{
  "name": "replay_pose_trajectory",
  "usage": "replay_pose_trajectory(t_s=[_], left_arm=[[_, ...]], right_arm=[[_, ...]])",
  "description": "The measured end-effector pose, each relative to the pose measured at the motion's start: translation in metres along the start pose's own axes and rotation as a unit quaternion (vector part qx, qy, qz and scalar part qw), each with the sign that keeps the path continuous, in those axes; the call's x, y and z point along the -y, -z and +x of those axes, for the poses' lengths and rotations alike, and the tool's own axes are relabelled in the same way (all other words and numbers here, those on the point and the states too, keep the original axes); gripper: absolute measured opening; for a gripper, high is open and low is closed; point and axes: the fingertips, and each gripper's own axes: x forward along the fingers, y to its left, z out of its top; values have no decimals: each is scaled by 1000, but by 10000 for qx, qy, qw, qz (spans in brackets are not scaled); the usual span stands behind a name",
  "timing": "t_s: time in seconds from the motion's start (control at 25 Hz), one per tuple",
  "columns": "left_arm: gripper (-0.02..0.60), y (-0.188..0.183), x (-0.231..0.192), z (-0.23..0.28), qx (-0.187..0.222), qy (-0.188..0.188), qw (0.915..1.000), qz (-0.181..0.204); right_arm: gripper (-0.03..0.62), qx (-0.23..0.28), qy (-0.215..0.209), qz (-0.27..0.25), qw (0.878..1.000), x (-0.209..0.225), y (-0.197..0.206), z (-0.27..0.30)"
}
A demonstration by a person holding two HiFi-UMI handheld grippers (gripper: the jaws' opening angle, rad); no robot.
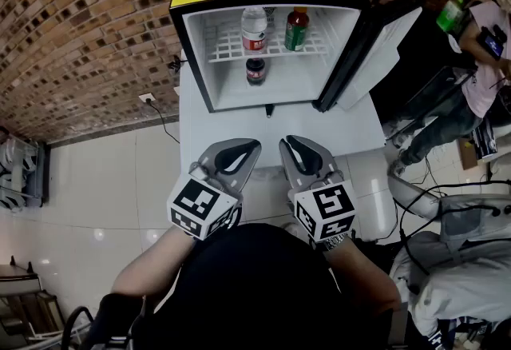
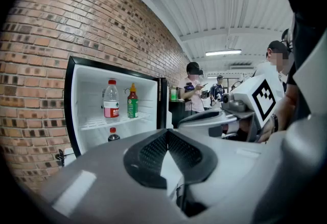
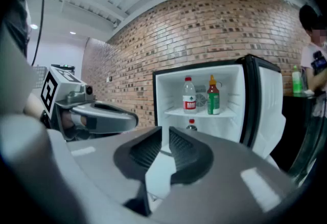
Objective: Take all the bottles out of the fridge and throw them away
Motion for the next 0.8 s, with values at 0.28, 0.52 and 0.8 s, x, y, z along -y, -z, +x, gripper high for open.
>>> replay_pose_trajectory(t_s=[0.28,0.52,0.8], left_arm=[[3,-2,-7,-4,32,-81,10000,13],[3,-2,-19,-12,20,-257,9997,-7],[3,-1,-38,-20,-8,-508,9987,-39]], right_arm=[[80,11,-50,-49,10000,3,-6,13],[124,67,-81,-114,9999,9,-17,32],[185,100,-121,-178,9997,18,-34,65]])
